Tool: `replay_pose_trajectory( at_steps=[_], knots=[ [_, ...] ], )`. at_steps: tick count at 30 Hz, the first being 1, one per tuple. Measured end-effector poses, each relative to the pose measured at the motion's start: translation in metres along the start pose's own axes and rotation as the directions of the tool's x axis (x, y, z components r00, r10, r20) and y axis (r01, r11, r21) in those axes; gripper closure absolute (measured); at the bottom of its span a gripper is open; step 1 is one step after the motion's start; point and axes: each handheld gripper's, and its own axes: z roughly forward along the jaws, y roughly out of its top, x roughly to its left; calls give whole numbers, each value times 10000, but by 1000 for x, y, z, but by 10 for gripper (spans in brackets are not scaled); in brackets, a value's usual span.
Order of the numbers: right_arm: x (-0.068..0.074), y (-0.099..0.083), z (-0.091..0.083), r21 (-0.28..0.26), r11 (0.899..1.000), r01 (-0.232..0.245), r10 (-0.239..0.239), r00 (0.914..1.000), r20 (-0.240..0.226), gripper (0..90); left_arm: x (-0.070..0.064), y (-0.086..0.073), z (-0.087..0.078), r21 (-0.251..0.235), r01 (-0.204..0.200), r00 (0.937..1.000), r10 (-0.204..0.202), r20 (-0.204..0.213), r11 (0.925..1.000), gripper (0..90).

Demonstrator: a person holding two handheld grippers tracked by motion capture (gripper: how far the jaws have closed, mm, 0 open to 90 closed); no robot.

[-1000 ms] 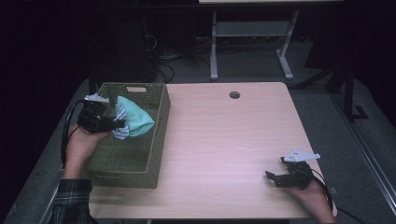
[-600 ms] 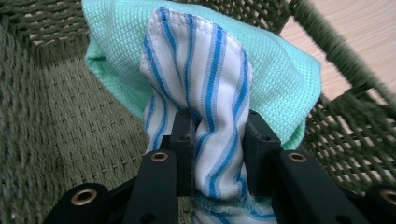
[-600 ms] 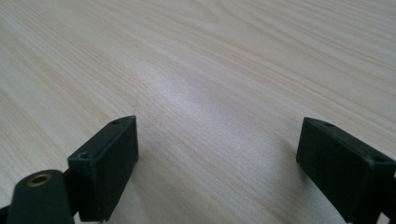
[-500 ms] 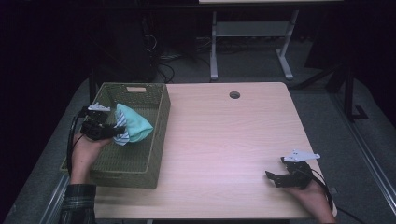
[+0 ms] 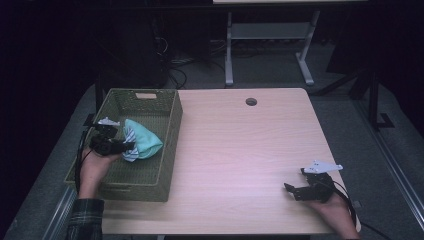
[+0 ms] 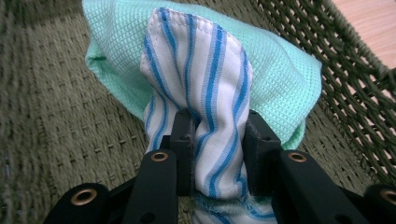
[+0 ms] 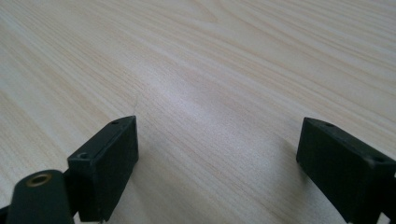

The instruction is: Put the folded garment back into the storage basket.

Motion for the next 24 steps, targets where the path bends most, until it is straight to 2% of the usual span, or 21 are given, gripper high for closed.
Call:
replay_pose_trajectory(
  at_steps=[4, 9, 17, 21, 24],
  knots=[
    [0, 0, 0, 4, 10000, -4, 4, 10000, 8, 122, 0, -2, 10, 481, 5, 9999, 0, -111, 9988, 683],
    [0, 0, 0, 5, 10000, 15, -15, 10000, 1, 119, 0, -3, 14, 851, -82, 9998, 95, -155, 9963, 679],
    [0, 0, 1, 7, 10000, 13, -13, 10000, 9, 119, 1, -4, 21, 1376, 12, 10000, -22, 73, 9905, 660],
    [0, 0, 1, 12, 10000, 17, -17, 10000, 7, 119, 0, -5, 25, 1709, -140, 9999, 123, 114, 9852, 629],
    [0, 0, 0, 11, 10000, 16, -16, 10000, 9, 119, 1, -5, 27, 1902, -77, 9998, 36, 220, 9817, 572]
  ],
)
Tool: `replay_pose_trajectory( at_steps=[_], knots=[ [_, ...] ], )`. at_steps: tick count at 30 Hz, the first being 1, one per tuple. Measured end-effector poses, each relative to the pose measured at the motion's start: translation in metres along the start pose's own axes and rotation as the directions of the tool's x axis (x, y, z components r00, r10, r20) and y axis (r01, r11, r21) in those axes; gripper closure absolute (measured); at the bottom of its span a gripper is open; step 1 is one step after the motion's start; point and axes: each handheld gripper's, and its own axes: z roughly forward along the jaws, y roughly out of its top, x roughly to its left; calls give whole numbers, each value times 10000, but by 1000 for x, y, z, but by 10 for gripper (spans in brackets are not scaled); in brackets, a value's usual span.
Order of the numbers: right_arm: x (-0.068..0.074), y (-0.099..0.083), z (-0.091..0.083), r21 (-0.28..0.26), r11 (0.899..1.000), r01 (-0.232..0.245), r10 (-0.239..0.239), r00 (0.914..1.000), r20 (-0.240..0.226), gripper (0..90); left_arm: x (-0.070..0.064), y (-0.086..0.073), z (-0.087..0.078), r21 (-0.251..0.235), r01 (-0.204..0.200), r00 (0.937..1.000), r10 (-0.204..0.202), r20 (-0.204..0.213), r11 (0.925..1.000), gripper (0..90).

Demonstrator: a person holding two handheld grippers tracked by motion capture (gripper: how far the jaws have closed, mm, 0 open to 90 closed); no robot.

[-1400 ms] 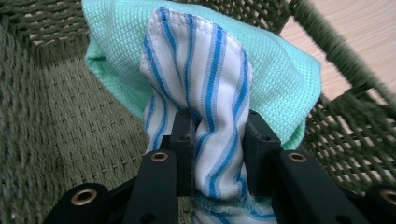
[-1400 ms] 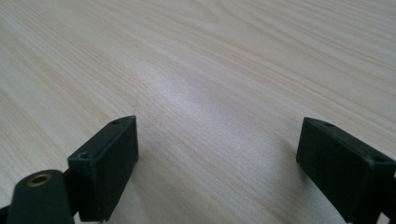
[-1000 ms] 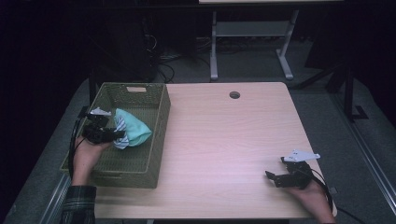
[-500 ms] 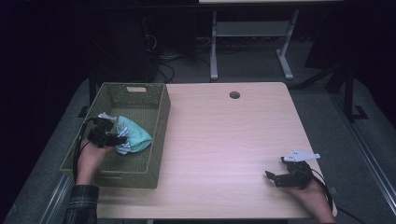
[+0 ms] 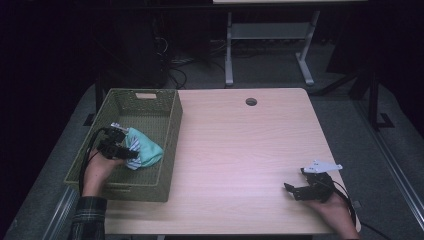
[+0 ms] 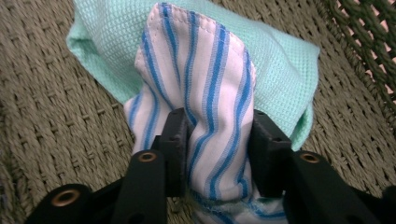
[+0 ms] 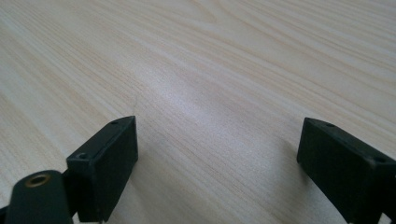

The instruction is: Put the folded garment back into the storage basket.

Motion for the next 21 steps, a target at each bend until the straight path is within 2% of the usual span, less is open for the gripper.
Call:
replay_pose_trajectory(
  at_steps=[4, 7, 16, 21],
  knots=[
    [0, 0, 0, -3, 10000, -2, 2, 10000, 1, 119, 2, 0, 3, 249, 140, 9999, -143, 98, 9996, 474],
    [0, 0, 0, 2, 10000, -9, 9, 10000, 2, 119, 2, 0, 4, 278, 64, 10000, -66, 46, 9996, 416],
    [0, 0, 0, -17, 10000, -42, 43, 10000, 45, 121, 1, 1, 7, 352, -134, 9991, 148, -391, 9993, 197],
    [0, 0, 0, -15, 10000, -48, 49, 10000, 41, 120, 2, 2, 6, 230, -81, 9982, 95, -586, 9997, 126]
  ],
)
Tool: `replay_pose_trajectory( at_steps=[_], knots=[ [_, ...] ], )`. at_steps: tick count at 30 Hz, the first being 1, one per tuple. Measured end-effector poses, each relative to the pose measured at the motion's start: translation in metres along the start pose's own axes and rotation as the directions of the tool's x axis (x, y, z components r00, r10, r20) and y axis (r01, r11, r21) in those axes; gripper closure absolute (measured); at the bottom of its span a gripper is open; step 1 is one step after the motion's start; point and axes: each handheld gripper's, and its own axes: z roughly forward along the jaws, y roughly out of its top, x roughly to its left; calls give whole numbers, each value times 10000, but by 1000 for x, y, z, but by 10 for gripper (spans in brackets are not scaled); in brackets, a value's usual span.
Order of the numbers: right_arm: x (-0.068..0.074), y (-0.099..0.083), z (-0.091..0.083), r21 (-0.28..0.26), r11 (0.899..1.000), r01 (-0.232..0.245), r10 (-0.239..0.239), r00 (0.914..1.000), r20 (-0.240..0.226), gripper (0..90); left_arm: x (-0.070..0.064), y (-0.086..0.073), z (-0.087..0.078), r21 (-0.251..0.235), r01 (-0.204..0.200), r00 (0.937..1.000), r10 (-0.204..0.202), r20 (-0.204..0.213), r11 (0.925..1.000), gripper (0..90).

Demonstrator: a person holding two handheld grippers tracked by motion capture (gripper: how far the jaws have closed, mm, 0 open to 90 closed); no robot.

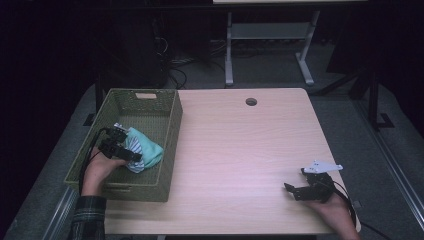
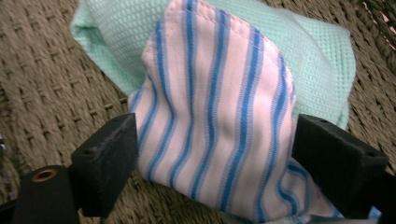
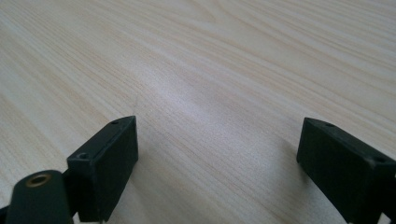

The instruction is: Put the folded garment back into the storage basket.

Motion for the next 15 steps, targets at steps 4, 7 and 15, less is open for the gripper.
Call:
replay_pose_trajectory(
  at_steps=[4, 7, 15],
  knots=[
    [0, 0, 0, -5, 10000, 3, -3, 10000, 0, 121, 0, 0, -1, -84, -45, 10000, 45, 33, 10000, 124],
    [0, 0, 0, -4, 10000, -6, 6, 10000, -8, 121, 0, 0, -3, -253, -26, 9999, 29, 113, 9997, 125],
    [-1, 0, 0, -6, 10000, 11, -11, 10000, -21, 120, 3, 0, -13, -899, 165, 9991, -130, 399, 9958, 125]
  ],
)
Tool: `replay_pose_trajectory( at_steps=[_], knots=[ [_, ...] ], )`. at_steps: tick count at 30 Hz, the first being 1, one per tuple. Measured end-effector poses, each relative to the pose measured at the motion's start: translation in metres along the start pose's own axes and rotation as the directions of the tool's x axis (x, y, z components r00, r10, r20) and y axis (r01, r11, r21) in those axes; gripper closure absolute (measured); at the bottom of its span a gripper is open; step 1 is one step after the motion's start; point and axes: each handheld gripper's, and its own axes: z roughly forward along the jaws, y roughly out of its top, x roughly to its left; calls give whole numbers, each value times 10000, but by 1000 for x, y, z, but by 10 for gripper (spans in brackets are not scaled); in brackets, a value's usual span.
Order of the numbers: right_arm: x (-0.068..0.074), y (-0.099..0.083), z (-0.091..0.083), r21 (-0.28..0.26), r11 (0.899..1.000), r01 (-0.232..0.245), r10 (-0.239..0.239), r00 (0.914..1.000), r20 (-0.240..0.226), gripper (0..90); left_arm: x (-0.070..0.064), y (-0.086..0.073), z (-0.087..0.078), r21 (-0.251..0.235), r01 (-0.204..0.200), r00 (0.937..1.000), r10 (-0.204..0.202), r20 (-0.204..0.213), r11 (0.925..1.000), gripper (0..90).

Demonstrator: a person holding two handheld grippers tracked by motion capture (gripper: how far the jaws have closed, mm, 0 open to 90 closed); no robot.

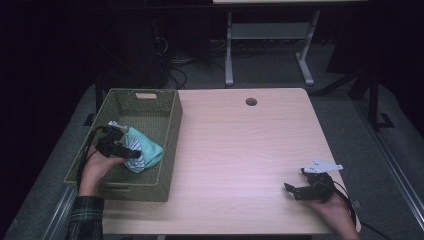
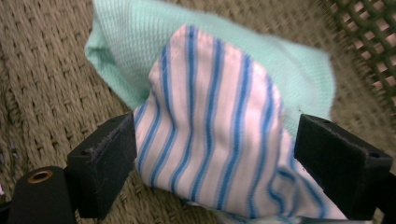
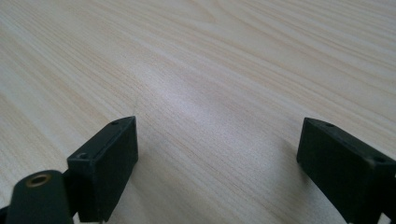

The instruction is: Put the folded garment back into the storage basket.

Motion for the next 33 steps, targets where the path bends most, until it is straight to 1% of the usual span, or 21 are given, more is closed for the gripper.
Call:
replay_pose_trajectory(
  at_steps=[4, 5, 8, 10, 16, 17, 20, 22, 24, 26, 29, 31, 32, 33],
  knots=[
    [0, 0, 0, 4, 10000, 1, -1, 10000, -27, 119, -1, 1, -6, -347, -63, 9999, 68, 143, 9994, 125],
    [0, 0, 0, 16, 10000, 23, -23, 10000, -32, 119, -1, 2, -8, -421, -169, 9997, 175, 148, 9990, 125],
    [-1, 0, 0, 8, 10000, -29, 29, 10000, -56, 119, -3, 4, -14, -694, -297, 9994, 307, 142, 9971, 125],
    [0, 0, 0, 17, 10000, 22, -22, 10000, -32, 119, -4, 5, -18, -875, -284, 9994, 301, 183, 9958, 126],
    [0, 0, 0, 19, 10000, 20, -20, 10000, -31, 119, -8, 9, -28, -1219, -430, 9989, 452, 157, 9916, 126],
    [0, 0, 0, 19, 10000, 25, -25, 10000, -30, 119, -9, 9, -29, -1282, -425, 9988, 455, 205, 9908, 129],
    [0, 0, 0, 24, 10000, 23, -23, 10000, -28, 119, -13, 12, -32, -1454, -464, 9982, 513, 296, 9883, 129],
    [0, 0, 0, 23, 10000, 27, -27, 10000, -24, 119, -17, 14, -33, -1575, -474, 9976, 549, 432, 9864, 130],
    [0, 0, 0, 22, 10000, 25, -25, 10000, -13, 120, -20, 16, -36, -1619, -571, 9971, 644, 403, 9852, 130],
    [0, 0, 0, 23, 10000, 30, -30, 10000, -19, 119, -24, 18, -38, -1719, -570, 9964, 669, 523, 9835, 130],
    [0, 0, 0, 22, 10000, 22, -22, 10000, -24, 119, -27, 20, -42, -1835, -631, 9957, 744, 555, 9810, 130],
    [0, 0, 0, 24, 10000, 22, -22, 10000, -25, 119, -31, 21, -44, -2048, -539, 9949, 700, 722, 9773, 131],
    [0, 0, 0, 22, 10000, 29, -29, 10000, -26, 119, -31, 22, -45, -2038, -606, 9942, 773, 751, 9771, 131],
    [0, 0, 0, 20, 10000, 23, -23, 10000, -27, 120, -33, 23, -46, -2118, -626, 9934, 813, 808, 9753, 131]
  ],
)
